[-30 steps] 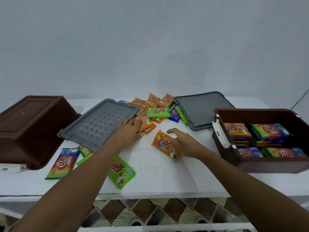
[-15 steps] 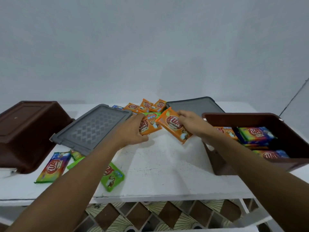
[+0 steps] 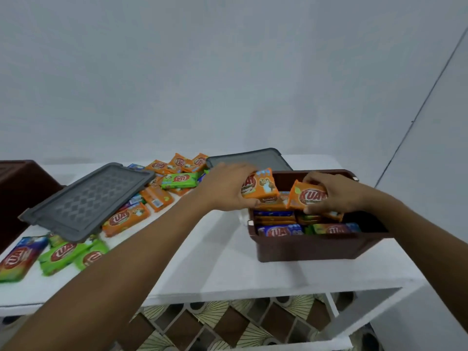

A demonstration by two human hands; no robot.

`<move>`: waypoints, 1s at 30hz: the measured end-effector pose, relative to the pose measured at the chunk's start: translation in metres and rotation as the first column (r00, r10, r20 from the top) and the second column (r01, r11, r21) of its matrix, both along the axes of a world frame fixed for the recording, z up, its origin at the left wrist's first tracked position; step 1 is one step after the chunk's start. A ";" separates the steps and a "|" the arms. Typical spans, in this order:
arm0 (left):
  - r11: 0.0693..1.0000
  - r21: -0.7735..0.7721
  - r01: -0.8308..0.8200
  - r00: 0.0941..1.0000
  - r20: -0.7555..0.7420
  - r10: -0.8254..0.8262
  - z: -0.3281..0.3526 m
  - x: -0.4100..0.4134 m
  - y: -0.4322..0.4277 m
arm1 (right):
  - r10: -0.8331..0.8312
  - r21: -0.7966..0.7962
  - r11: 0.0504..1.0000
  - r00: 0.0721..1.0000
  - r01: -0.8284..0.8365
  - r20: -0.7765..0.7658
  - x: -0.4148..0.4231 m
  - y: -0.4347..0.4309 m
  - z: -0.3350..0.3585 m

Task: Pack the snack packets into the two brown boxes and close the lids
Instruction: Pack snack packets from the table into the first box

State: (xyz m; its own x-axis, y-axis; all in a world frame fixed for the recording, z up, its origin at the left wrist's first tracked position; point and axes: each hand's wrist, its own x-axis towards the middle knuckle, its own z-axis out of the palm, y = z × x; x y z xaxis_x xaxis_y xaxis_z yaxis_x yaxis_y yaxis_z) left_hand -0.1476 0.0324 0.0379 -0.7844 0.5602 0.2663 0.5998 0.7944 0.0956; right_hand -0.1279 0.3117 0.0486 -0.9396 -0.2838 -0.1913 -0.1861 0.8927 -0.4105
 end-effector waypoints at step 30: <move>0.814 -0.569 0.113 0.847 0.483 0.220 -0.029 0.006 0.105 | 0.341 0.271 0.889 0.928 -0.369 0.146 -0.007 0.063 -0.043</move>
State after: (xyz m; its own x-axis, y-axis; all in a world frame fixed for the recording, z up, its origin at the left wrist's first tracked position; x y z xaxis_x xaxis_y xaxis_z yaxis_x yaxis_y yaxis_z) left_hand -0.1413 0.1372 0.0092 -0.7392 0.4266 -0.5211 0.5488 0.8301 -0.0989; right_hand -0.1353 0.3742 0.0056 -0.7604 -0.5147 -0.3960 -0.4873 0.8553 -0.1760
